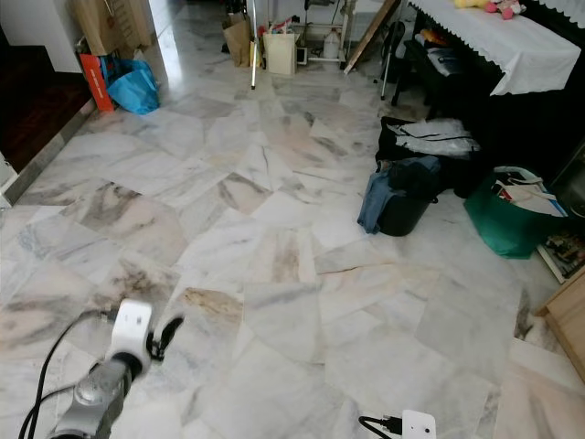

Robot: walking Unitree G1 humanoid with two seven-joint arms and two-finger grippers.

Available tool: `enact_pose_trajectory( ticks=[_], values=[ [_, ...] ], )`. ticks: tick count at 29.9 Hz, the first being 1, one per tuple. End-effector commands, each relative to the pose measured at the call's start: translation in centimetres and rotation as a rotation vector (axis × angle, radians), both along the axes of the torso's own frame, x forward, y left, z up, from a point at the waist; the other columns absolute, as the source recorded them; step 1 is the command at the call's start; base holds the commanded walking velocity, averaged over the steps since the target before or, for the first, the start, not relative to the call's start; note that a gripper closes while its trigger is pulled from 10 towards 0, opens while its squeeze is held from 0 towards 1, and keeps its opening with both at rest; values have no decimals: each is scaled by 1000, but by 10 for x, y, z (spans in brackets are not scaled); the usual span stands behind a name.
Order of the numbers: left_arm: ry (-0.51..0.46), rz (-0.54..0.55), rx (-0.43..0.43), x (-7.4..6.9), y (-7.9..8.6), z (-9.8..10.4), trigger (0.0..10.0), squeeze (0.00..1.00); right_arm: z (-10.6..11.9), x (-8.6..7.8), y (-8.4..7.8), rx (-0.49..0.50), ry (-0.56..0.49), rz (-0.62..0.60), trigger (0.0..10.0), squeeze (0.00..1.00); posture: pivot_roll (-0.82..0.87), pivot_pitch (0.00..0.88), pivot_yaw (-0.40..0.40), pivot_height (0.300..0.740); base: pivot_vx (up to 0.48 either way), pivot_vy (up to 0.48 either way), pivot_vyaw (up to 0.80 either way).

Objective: Move the pillow to the sofa from floor

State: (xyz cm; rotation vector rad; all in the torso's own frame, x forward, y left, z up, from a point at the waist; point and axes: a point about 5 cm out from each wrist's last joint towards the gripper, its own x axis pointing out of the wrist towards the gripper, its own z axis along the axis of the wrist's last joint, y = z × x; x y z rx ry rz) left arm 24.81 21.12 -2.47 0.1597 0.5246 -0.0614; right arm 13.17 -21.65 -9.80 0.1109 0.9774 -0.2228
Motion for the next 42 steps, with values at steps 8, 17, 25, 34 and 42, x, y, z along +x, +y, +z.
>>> enact_pose_trajectory(
  ticks=[8,17,25,34,42],
  values=[
    [273,56,21,-38,8,-36,10000,0,-2,-2,4,15,8,0,10000,0,31,0,-37,740,0,0,0],
    [325,82,9,-51,6,-45,10000,0,-3,-4,8,30,10,22,10000,0,35,0,-35,740,0,0,0],
    [354,116,7,-57,8,-49,10000,0,-2,1,14,44,-3,25,10000,0,34,0,-30,740,0,0,600],
    [392,120,11,-66,8,-53,10000,0,-2,7,23,59,-6,37,10000,0,31,0,-24,740,0,0,800],
    [385,124,20,-66,10,-53,10000,0,-2,8,25,54,-1,37,10000,0,28,0,-19,740,0,0,800]
  ],
)
